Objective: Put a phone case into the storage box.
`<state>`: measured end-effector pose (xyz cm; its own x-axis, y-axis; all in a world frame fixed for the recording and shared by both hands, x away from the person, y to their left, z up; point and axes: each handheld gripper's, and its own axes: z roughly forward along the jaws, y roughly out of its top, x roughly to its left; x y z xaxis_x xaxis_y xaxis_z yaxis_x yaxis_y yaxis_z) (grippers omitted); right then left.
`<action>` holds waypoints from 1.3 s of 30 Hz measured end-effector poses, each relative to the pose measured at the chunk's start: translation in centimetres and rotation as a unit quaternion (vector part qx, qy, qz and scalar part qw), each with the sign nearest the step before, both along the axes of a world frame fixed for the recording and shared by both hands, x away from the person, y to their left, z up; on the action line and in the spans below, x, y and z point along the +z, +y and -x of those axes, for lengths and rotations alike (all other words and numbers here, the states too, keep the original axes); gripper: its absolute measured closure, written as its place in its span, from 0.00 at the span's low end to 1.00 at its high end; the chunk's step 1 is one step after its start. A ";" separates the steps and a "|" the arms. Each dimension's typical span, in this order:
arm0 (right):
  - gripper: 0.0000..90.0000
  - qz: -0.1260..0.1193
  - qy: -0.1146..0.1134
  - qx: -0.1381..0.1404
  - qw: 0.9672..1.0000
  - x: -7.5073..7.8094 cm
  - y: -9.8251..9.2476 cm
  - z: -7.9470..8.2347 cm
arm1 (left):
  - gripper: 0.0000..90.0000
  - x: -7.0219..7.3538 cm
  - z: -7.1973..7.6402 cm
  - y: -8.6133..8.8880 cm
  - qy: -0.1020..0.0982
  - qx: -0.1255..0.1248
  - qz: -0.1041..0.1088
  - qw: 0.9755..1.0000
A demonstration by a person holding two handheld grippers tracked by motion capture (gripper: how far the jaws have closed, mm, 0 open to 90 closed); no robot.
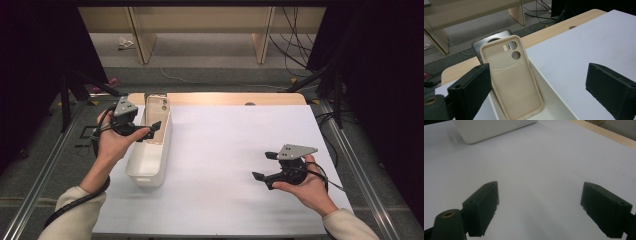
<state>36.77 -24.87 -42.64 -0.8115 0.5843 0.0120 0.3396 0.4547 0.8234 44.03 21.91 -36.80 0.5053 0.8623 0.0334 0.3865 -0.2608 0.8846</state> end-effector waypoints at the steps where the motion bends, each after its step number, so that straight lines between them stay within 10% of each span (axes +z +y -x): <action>1: 0.18 0.000 0.000 0.000 1.000 0.0 0.0 0.0 | 0.07 0.0 0.1 0.0 0.000 -0.002 0.000 1.000; 39: 0.18 -0.004 -0.001 -0.002 1.000 0.1 -0.3 0.0 | 0.06 -1.9 4.8 -1.2 -0.017 -0.057 0.028 0.998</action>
<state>36.78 -25.17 -42.54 -0.8090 0.5876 0.0145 0.3397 0.4474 0.8273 39.19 20.75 -38.66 0.5994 0.8004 0.0058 0.3266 -0.2512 0.9112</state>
